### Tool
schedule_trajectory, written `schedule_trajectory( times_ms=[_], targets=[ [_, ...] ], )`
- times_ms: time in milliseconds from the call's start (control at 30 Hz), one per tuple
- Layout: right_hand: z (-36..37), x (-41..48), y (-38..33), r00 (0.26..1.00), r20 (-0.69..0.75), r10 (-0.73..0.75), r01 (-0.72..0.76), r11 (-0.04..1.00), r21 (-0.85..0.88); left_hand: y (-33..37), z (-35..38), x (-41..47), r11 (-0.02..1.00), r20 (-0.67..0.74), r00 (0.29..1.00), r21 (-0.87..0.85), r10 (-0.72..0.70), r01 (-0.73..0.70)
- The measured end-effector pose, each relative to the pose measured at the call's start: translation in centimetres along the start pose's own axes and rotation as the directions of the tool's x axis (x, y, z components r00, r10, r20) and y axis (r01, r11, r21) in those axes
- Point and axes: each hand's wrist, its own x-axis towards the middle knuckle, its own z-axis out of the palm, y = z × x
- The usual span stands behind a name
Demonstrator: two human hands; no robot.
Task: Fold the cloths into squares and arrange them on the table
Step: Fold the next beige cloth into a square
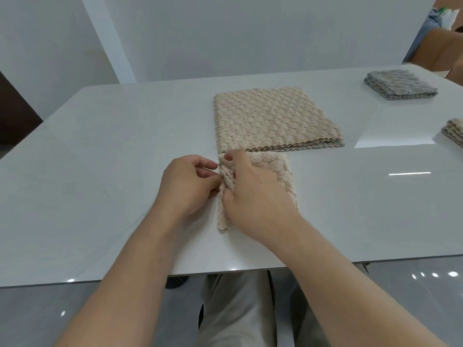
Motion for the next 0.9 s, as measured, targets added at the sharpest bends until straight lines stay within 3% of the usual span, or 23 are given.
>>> schedule_trajectory(
  times_ms=[100, 300, 367, 467, 567, 633, 667, 733, 800, 900],
  targets=[
    [0.1, -0.1, 0.0, 0.999, 0.044, -0.002, 0.003, 1.000, -0.014, 0.2, 0.3, 0.2, 0.999, -0.052, 0.998, 0.006, 0.031, -0.031],
    [-1.4, -0.1, 0.8, 0.989, 0.058, 0.136, -0.146, 0.962, 0.231, 0.6, 0.4, -0.2, 0.980, -0.046, 0.990, 0.157, 0.130, -0.121],
    [-2.1, -0.1, 1.4, 0.992, -0.051, 0.113, -0.103, 0.980, 0.169, 0.6, 0.6, -0.3, 0.966, -0.050, 0.989, 0.226, 0.140, -0.126],
    [-2.6, 0.0, 2.5, 0.982, -0.185, 0.047, -0.061, 0.996, -0.067, 0.7, 0.9, -0.7, 0.922, -0.070, 0.972, 0.338, 0.225, -0.189],
    [-2.3, 0.3, 3.9, 0.987, -0.161, 0.008, -0.050, 0.965, -0.259, 1.2, 1.5, -1.4, 0.716, 0.004, 0.866, 0.561, 0.500, -0.416],
    [-2.0, 0.3, 4.5, 0.995, -0.104, -0.001, -0.031, 0.951, -0.306, 1.4, 2.2, -1.5, 0.534, 0.161, 0.779, 0.644, 0.606, -0.548],
    [-1.9, 0.3, 4.8, 0.997, -0.072, -0.004, -0.019, 0.946, -0.325, 1.4, 2.5, -1.6, 0.489, 0.247, 0.776, 0.657, 0.580, -0.574],
    [-1.5, 0.3, 5.4, 1.000, -0.015, -0.002, -0.004, 0.928, -0.373, 1.2, 3.1, -1.8, 0.519, 0.361, 0.840, 0.666, 0.404, -0.536],
    [-1.2, 0.1, 6.1, 0.999, 0.037, 0.019, -0.002, 0.908, -0.418, 0.6, 3.3, -1.8, 0.542, 0.413, 0.875, 0.689, 0.251, -0.481],
    [-1.0, -0.5, 6.7, 0.986, 0.113, 0.122, -0.061, 0.899, -0.433, 0.4, 3.2, -1.6, 0.539, 0.445, 0.878, 0.702, 0.179, -0.466]
  ],
)
